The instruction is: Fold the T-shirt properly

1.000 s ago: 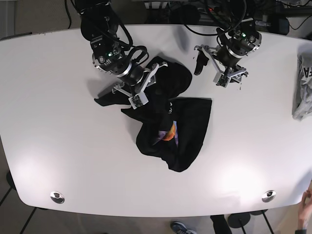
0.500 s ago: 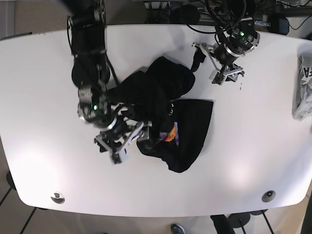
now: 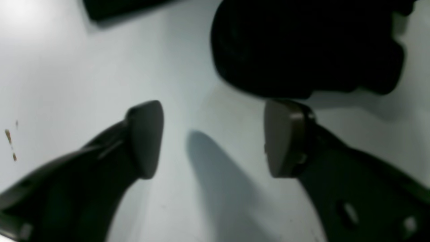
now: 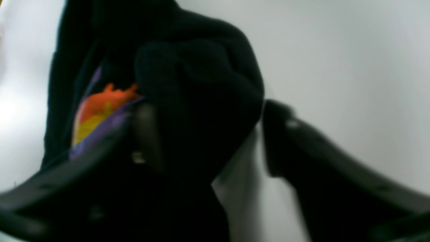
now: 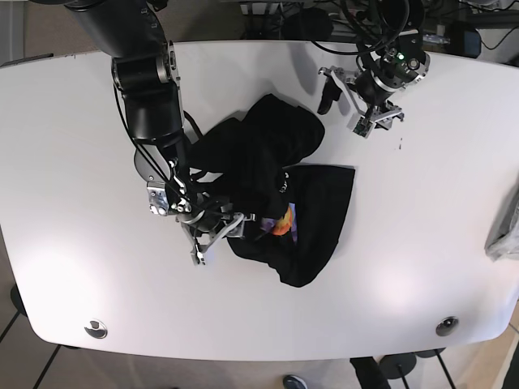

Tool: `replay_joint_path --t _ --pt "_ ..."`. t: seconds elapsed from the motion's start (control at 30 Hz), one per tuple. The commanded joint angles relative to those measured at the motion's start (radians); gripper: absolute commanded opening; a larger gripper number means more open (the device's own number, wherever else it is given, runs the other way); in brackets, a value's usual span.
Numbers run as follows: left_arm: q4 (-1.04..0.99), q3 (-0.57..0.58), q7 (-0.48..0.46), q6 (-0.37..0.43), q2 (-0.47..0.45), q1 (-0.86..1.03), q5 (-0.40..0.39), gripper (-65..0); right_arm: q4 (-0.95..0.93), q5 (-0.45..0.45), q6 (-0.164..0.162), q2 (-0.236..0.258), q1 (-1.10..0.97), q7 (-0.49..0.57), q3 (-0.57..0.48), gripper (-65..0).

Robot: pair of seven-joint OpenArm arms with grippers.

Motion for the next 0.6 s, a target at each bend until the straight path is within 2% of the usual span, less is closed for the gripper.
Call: replay_joint_path --t 0.03,0.1,0.17,0.2,0.43,0.5,0.6 --pt "0.014 0.001 -0.023 -0.001 -0.002 -0.005 -0.019 -30.3 0.01 0.013 0.006 0.002 0.034 0.034 0.002 -47.2" --pt "0.001 0.004 -0.023 -0.001 -0.002 -0.006 -0.019 -31.9 0.013 0.013 0.006 0.002 0.037 0.034 0.002 -64.5" --pt "-0.002 0.004 -0.023 -0.001 0.001 -0.006 -0.019 -31.9 0.062 0.013 0.006 0.002 0.037 0.029 0.0 -61.4" --pt "-0.001 0.004 -0.023 -0.001 0.002 -0.006 -0.019 -31.9 0.121 0.013 0.006 0.003 0.033 0.028 0.0 -63.1" --pt "0.005 0.009 -0.026 -0.001 0.033 -0.008 -0.022 -31.8 0.532 0.013 0.002 0.003 0.077 -0.169 0.0 -63.1" --pt "0.005 0.046 -0.077 -0.001 0.033 -0.006 -0.031 -31.7 0.646 0.013 0.006 0.005 0.119 -0.222 0.0 -63.1" --pt "0.007 0.075 -0.126 -0.001 0.031 0.012 -0.082 -22.2 0.782 0.013 0.008 0.039 0.198 -0.288 -0.032 -63.1"
